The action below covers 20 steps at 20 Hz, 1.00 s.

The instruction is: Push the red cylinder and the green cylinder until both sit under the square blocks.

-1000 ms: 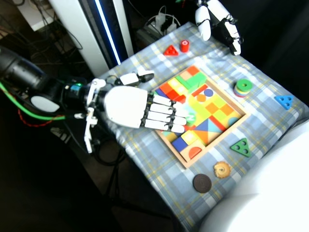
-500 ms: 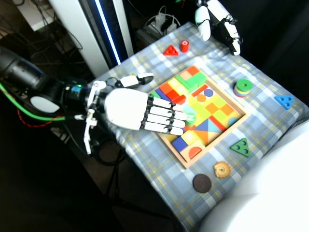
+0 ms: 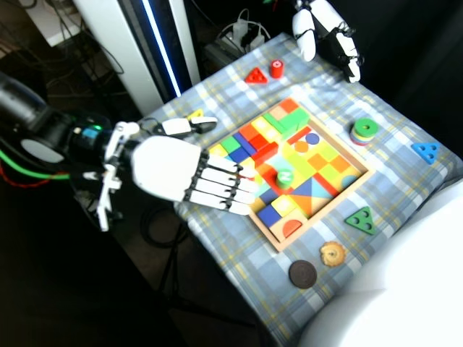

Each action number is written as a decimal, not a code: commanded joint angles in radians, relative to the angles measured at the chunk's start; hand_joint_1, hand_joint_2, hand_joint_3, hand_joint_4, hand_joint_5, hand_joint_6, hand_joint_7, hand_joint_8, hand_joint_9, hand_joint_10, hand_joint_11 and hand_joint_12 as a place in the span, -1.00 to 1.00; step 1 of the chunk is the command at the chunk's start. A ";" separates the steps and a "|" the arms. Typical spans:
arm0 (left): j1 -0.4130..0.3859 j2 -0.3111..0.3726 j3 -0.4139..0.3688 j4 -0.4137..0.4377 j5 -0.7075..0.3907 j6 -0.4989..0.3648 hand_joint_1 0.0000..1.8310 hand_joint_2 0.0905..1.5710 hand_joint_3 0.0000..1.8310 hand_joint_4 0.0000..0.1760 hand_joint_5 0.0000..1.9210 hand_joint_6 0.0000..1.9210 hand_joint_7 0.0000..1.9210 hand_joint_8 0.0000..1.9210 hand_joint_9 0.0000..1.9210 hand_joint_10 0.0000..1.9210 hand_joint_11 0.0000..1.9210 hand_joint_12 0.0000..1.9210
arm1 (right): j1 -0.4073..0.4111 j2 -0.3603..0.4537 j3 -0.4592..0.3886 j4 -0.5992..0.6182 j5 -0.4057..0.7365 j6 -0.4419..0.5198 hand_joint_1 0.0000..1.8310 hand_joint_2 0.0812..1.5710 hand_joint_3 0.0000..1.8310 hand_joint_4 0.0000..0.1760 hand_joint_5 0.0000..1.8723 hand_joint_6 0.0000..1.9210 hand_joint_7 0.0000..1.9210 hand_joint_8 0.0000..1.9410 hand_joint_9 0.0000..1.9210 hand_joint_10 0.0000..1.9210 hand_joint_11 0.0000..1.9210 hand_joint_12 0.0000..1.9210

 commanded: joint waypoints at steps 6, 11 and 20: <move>-0.005 0.003 -0.002 0.045 -0.109 -0.004 -1.00 0.62 -1.00 -0.51 -0.86 -1.00 -0.66 -1.00 -0.61 -1.00 -0.64 -0.93 | -0.017 0.045 -0.033 0.047 0.171 -0.008 -1.00 0.05 -1.00 0.57 -0.54 -0.99 -0.99 -1.00 -1.00 -1.00 -1.00 -1.00; -0.005 0.003 -0.002 0.044 -0.109 -0.004 -1.00 0.61 -1.00 -0.40 -0.85 -1.00 -0.66 -1.00 -0.60 -0.99 -0.61 -0.92 | -0.011 0.056 -0.045 0.060 0.296 -0.008 -1.00 0.09 -0.99 0.31 -0.53 -0.99 -0.96 -0.99 -1.00 -1.00 -1.00 -1.00; -0.006 0.002 0.000 0.044 -0.105 -0.004 -1.00 0.62 -1.00 -0.64 -0.85 -1.00 -0.65 -0.99 -0.59 -0.98 -0.65 -0.94 | 0.111 -0.098 0.071 0.017 0.253 0.001 -1.00 0.09 -1.00 -0.15 -0.52 -0.99 -0.92 -0.99 -1.00 -1.00 -1.00 -1.00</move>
